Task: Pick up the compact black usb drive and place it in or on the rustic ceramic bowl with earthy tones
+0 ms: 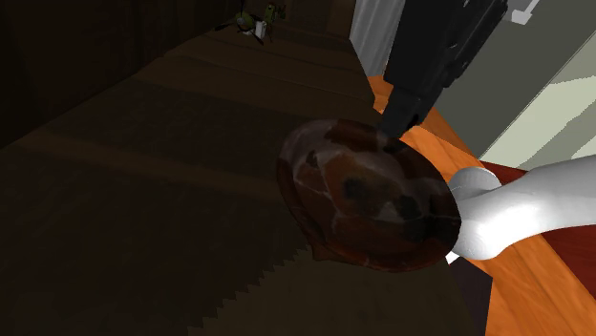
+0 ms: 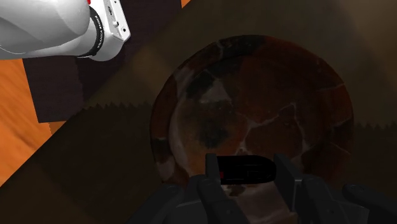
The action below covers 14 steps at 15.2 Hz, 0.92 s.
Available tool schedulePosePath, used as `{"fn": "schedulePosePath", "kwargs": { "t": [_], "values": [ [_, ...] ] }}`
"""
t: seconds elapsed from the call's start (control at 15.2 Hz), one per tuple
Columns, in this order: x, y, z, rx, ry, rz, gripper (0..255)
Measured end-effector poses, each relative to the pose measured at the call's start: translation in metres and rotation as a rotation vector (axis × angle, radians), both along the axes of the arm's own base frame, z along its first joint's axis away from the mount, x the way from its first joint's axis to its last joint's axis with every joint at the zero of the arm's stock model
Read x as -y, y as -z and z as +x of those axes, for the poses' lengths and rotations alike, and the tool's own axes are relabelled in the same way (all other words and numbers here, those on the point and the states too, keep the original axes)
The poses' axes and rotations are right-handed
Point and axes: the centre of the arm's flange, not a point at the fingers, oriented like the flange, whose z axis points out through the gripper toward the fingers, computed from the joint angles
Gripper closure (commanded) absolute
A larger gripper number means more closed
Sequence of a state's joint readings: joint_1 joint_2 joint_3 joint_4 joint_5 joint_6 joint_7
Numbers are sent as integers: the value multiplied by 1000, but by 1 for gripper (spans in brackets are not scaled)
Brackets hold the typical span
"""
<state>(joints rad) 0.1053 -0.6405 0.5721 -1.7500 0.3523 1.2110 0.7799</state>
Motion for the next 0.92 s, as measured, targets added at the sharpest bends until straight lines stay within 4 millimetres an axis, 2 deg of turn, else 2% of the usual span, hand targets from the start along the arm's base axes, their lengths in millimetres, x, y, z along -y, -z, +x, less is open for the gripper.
{"fn": "schedulePosePath", "kwargs": {
  "t": [0.26,0.66,0.73,0.92],
  "values": [
    [0,23,0,0,0,0,255],
    [1,27,1,0,0,0,255],
    [1,27,1,0,0,0,0],
    [1,27,1,0,0,0,0]
  ]
}}
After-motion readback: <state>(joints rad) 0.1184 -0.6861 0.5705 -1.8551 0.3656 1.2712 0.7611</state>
